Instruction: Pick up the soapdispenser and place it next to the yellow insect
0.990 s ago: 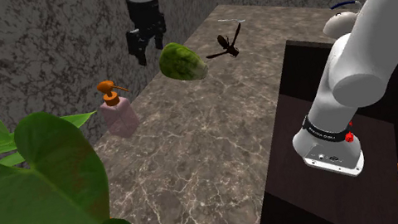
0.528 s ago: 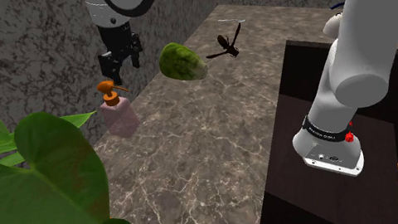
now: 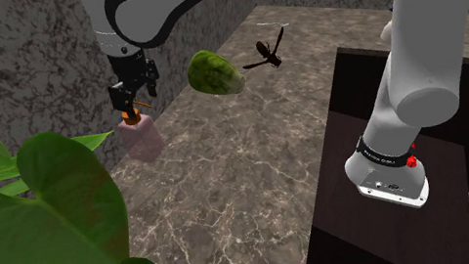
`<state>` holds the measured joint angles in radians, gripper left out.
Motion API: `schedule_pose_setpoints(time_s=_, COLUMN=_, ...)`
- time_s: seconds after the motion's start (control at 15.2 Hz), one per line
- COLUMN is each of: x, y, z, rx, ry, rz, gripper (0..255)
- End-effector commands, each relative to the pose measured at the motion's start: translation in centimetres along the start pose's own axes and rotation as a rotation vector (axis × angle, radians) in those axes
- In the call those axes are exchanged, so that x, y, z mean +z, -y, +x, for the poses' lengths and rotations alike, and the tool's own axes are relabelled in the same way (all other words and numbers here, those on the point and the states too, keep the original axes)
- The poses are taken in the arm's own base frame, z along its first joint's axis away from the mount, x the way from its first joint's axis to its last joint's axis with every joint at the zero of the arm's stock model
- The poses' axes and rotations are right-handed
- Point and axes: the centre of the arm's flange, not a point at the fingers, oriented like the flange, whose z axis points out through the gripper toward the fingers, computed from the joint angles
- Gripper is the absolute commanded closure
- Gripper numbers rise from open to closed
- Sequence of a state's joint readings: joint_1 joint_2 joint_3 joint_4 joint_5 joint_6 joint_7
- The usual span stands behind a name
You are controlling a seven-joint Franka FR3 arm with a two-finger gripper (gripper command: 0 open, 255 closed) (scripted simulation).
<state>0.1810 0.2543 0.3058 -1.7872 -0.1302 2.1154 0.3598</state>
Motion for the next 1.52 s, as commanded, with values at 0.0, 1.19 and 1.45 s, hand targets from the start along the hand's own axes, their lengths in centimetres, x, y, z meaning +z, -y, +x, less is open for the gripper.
schedule_pose_setpoints(time_s=0.0, x=1.0, y=0.0, z=0.0, rx=0.000, ry=0.000, rz=0.000, gripper=0)
schedule_pose_setpoints(time_s=1.19, x=1.3, y=0.0, z=0.0, rx=0.000, ry=0.000, rz=0.000, gripper=255)
schedule_pose_setpoints(time_s=1.45, x=-0.8, y=-0.1, z=0.2, rx=0.000, ry=0.000, rz=0.000, gripper=255)
